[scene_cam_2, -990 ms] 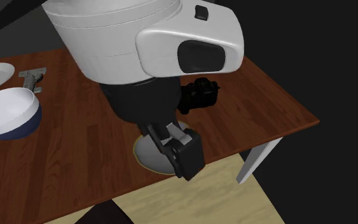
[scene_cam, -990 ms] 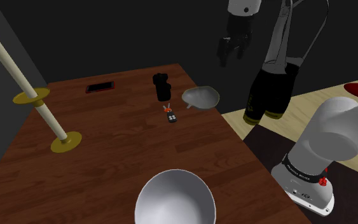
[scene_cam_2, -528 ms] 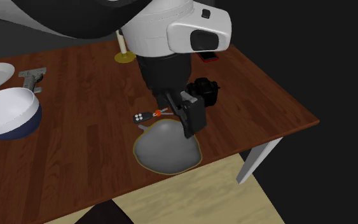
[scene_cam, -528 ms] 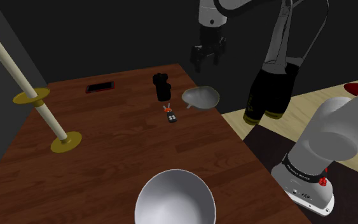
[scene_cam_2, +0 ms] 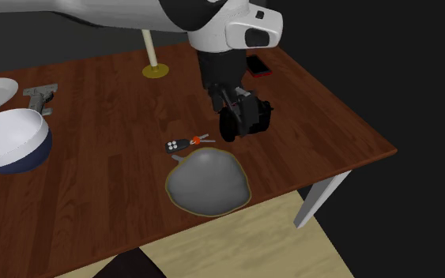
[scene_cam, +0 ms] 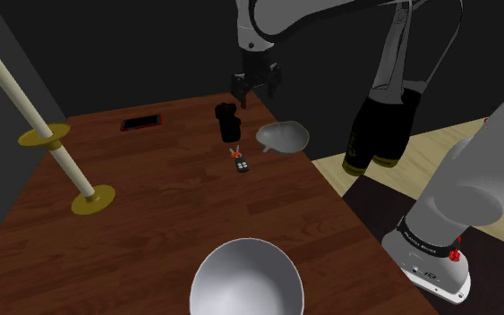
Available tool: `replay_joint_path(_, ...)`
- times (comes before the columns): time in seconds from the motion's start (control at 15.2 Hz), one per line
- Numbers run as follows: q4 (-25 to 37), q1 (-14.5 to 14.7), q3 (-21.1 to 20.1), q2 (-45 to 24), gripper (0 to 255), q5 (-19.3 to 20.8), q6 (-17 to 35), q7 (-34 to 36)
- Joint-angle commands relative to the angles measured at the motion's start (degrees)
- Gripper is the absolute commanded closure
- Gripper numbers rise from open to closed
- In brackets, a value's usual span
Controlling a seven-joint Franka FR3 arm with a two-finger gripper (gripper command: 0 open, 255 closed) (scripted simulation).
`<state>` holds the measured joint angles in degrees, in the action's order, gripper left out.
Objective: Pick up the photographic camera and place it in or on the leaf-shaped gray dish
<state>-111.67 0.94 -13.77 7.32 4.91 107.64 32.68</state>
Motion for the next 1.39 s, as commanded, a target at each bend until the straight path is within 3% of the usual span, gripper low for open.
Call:
replay_joint_path(0.0, 4.11, 0.22, -0.90, -4.75, 0, 1.40, 0.45, 2.83)
replay_joint_path(0.4, 18.19, 2.11, -1.92, -18.82, 0, 6.11, -0.40, 9.78)
replay_joint_path(0.92, 13.88, 1.84, -1.49, -19.92, 0, 6.67, 4.98, 10.20)
replay_joint_path(1.32, 13.90, 1.85, -1.48, -19.93, 0, 6.68, 4.97, 10.20)
